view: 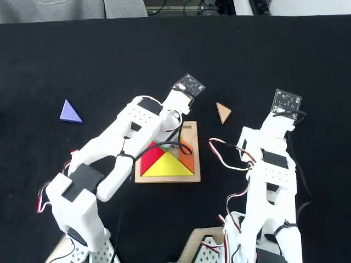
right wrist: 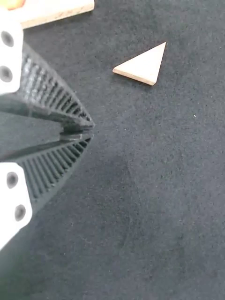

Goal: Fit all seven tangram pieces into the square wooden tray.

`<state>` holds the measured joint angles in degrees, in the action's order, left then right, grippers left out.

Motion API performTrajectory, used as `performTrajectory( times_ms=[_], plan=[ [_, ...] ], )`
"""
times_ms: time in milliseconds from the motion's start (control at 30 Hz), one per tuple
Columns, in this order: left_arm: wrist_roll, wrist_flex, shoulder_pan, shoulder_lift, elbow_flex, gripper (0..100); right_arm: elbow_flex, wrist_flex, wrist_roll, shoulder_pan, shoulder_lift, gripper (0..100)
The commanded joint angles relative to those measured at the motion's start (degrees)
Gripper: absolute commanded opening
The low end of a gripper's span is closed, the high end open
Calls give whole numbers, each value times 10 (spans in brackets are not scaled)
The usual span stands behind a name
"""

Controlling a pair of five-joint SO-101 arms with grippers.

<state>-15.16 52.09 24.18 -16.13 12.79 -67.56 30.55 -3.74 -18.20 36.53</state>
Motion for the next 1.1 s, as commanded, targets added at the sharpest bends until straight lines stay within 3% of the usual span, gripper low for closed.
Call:
performTrajectory(
  times_ms=[0, 700, 1067],
  plan=[
    [3, -19, 2, -3, -34, 198, 13, -12, -4, -6, 23, 15],
    [-18, -18, 0, -4, -34, 267, 13, -12, -4, 9, 23, 15],
    [-22, -18, -58, -4, -35, 267, 13, -12, -4, 9, 23, 15]
  ],
)
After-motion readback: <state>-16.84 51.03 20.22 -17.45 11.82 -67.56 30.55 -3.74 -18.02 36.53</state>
